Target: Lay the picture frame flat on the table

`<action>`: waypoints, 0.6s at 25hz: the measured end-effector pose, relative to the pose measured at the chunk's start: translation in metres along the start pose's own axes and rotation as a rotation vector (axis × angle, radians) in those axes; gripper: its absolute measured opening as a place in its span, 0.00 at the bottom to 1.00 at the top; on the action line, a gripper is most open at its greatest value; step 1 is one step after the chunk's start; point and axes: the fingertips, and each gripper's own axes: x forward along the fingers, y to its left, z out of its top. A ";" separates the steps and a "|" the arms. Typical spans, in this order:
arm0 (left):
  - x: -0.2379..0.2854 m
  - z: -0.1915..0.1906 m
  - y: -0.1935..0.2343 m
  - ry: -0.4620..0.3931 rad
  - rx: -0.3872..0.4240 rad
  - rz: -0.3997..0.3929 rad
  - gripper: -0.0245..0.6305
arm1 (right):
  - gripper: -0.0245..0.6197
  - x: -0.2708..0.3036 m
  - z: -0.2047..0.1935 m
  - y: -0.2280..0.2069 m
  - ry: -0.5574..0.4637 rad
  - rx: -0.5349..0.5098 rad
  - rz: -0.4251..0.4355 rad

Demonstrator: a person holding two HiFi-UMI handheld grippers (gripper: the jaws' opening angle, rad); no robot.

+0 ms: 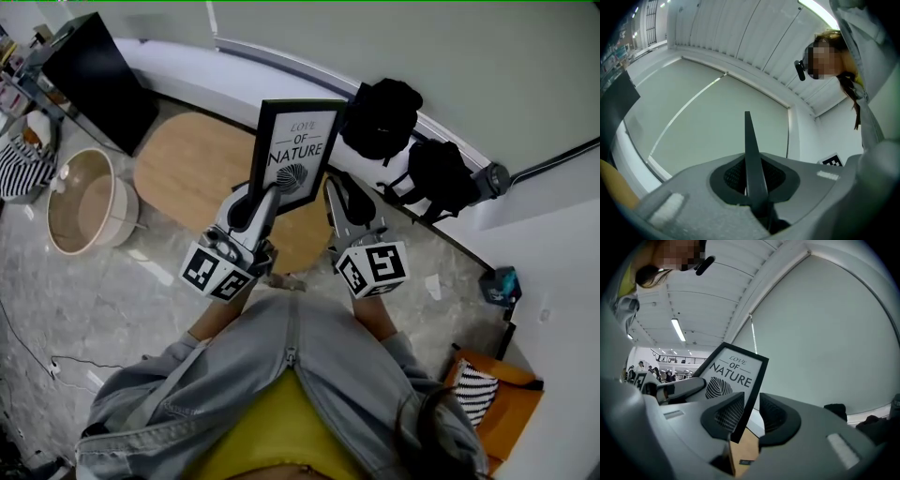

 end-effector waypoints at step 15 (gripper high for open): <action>-0.001 0.019 -0.005 -0.027 -0.104 -0.387 0.08 | 0.23 0.004 0.008 0.019 -0.036 0.142 0.241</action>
